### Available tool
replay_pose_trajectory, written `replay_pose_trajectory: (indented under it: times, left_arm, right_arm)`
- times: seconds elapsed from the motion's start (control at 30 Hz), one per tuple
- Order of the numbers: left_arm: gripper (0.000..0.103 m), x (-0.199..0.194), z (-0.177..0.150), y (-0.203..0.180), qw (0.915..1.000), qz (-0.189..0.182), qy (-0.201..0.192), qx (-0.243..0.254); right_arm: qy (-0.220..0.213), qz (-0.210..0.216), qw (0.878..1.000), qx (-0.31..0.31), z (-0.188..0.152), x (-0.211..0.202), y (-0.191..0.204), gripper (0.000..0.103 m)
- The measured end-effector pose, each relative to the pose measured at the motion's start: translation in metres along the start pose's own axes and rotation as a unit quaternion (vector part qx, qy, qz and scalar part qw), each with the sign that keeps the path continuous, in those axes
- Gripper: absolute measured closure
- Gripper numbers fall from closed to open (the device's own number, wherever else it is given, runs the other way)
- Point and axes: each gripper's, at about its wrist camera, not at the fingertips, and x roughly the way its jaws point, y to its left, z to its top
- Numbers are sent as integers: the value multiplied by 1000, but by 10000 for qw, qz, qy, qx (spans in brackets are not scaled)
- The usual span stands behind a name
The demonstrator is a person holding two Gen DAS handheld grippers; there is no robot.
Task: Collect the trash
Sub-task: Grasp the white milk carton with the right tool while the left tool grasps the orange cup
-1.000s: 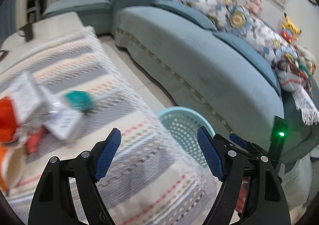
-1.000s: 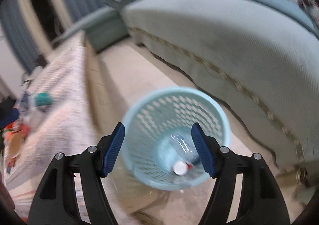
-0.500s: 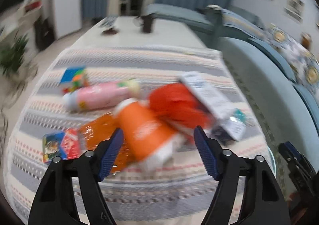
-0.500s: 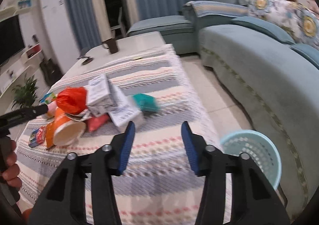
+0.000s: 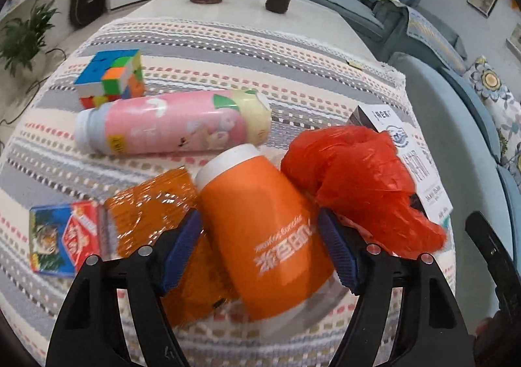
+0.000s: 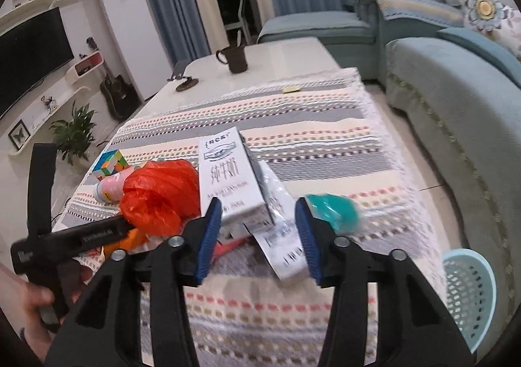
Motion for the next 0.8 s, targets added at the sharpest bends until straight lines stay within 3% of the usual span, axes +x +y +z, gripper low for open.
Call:
replay_pose_trajectory:
  times: [0.07, 0.33, 0.47, 0.6, 0.8]
  left_arm:
    - [26, 6, 2, -4, 10000, 26, 15, 46]
    - [21, 29, 3, -16, 9995, 54, 90, 313]
    - [30, 23, 0, -14, 9989, 5, 73, 468]
    - [45, 8, -8, -13, 9976, -122, 60, 672]
    - [45, -35, -28, -15, 9944, -425, -136, 958]
  right_arm:
    - [116, 46, 9999, -28, 5, 14, 5, 39]
    - [517, -244, 9969, -549, 10, 58, 28, 39]
    - [632, -312, 9955, -630, 10, 67, 34, 47]
    - [507, -290, 9962, -650, 4, 54, 35, 48]
    - [221, -332, 9977, -553, -19, -5, 29, 48]
